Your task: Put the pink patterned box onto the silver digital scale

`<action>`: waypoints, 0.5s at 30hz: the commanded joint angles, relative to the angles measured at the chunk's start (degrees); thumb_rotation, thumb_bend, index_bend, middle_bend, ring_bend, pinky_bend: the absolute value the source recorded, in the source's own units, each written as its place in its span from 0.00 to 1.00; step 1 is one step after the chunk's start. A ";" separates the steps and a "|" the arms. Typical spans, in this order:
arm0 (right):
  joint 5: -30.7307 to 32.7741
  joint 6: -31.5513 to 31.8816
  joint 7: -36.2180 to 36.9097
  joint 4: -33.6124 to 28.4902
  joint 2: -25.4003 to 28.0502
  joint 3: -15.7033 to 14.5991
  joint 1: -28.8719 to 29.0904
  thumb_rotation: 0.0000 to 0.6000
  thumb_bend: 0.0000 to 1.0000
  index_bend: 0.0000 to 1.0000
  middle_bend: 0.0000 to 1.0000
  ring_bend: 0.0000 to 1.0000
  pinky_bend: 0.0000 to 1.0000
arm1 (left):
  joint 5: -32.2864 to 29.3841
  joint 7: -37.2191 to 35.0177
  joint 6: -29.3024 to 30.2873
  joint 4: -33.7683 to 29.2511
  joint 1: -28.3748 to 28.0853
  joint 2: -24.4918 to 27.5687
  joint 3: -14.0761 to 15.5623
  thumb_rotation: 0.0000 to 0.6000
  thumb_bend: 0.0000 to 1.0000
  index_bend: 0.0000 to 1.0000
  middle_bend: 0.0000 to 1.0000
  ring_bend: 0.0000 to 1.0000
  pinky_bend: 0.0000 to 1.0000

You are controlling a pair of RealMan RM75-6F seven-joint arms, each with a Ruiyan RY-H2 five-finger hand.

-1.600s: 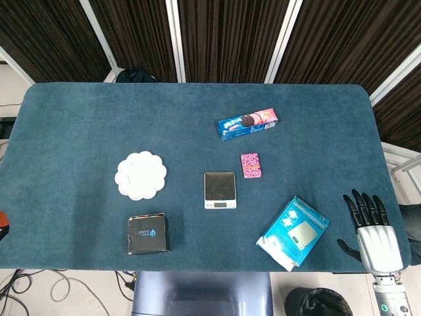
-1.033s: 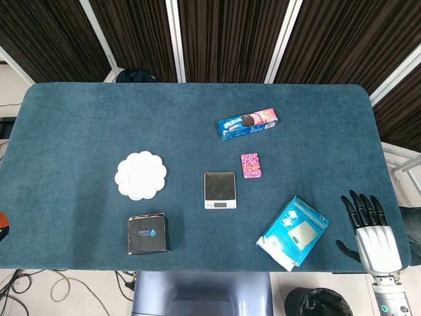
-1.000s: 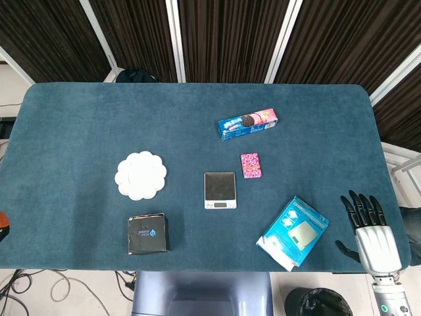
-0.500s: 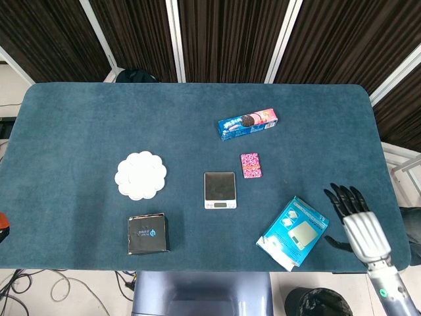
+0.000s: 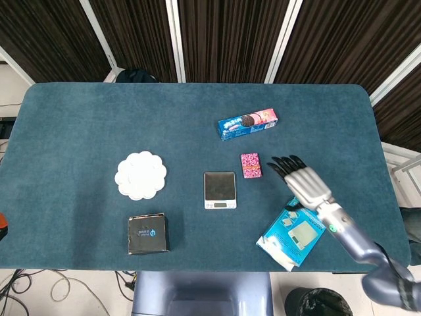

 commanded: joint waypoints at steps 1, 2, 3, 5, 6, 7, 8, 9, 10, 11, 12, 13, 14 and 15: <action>10.18 -5.89 -7.81 3.91 -5.34 2.24 6.44 1.00 0.19 0.00 0.00 0.00 0.00 | -0.15 -0.12 -0.04 0.03 0.03 0.05 -0.04 1.00 0.66 0.05 0.00 0.00 0.00; 12.03 -6.35 -9.14 4.78 -6.15 2.24 7.56 1.00 0.19 0.00 0.00 0.00 0.00 | -0.24 -0.19 -0.08 0.03 0.04 0.07 -0.07 1.00 0.66 0.05 0.00 0.00 0.00; 13.91 -6.76 -10.33 5.59 -6.92 2.20 8.63 1.00 0.19 0.00 0.00 0.00 0.00 | -0.31 -0.25 -0.10 0.05 0.05 0.11 -0.10 1.00 0.66 0.05 0.00 0.00 0.00; 18.59 -7.89 -12.35 7.66 -8.60 2.09 11.13 1.00 0.19 0.00 0.00 0.00 0.00 | -0.49 -0.41 -0.08 0.08 0.09 0.20 -0.19 1.00 0.66 0.05 0.00 0.00 0.00; 20.43 -8.22 -12.92 8.43 -9.17 1.96 12.00 1.00 0.19 0.00 0.00 0.00 0.00 | -0.55 -0.49 -0.06 0.08 0.13 0.24 -0.21 1.00 0.66 0.05 0.00 0.00 0.00; 22.13 -8.49 -13.37 9.19 -9.69 1.79 12.78 1.00 0.19 0.00 0.00 0.00 0.00 | -0.58 -0.55 -0.01 0.09 0.18 0.30 -0.21 1.00 0.66 0.05 0.00 0.00 0.00; 23.64 -8.72 -13.72 9.96 -10.16 1.57 13.49 1.00 0.19 0.00 0.00 0.00 0.00 | -0.63 -0.61 0.04 0.10 0.24 0.35 -0.22 1.00 0.66 0.05 0.00 0.00 0.00; 24.96 -8.89 -14.04 10.74 -10.59 1.30 14.12 1.00 0.19 0.00 0.00 0.00 0.00 | -0.68 -0.70 0.10 0.08 0.30 0.39 -0.24 1.00 0.66 0.05 0.00 0.00 0.00; 26.41 -9.02 -14.45 11.79 -11.12 0.85 14.85 1.00 0.19 0.00 0.00 0.00 0.00 | -0.75 -0.83 0.19 0.04 0.36 0.44 -0.29 1.00 0.66 0.05 0.00 0.00 0.00; 27.28 -9.04 -14.73 12.53 -11.48 0.47 15.28 1.00 0.19 0.00 0.00 0.00 0.00 | -0.79 -0.91 0.26 0.01 0.40 0.48 -0.33 1.00 0.66 0.05 0.00 0.00 0.00; 27.91 -9.02 -14.93 13.23 -11.82 0.08 15.63 1.00 0.19 0.00 0.00 0.00 0.00 | -0.84 -0.95 0.32 -0.01 0.45 0.49 -0.35 1.00 0.66 0.05 0.00 0.00 0.00; 28.16 -8.99 -14.97 13.64 -12.05 -0.13 15.82 1.00 0.19 0.00 0.00 0.00 0.00 | -0.87 -0.96 0.34 -0.03 0.46 0.48 -0.37 1.00 0.66 0.05 0.00 0.00 0.00; 28.34 -8.91 -14.90 14.37 -12.44 -0.42 16.01 1.00 0.19 0.00 0.00 0.00 0.00 | -0.88 -0.95 0.38 -0.06 0.49 0.48 -0.38 1.00 0.66 0.05 0.00 0.00 0.00; 28.37 -8.79 -14.74 15.05 -12.85 -0.69 16.11 1.00 0.19 0.00 0.00 0.00 0.00 | -0.85 -0.88 0.41 -0.06 0.50 0.46 -0.37 1.00 0.66 0.05 0.00 0.00 0.00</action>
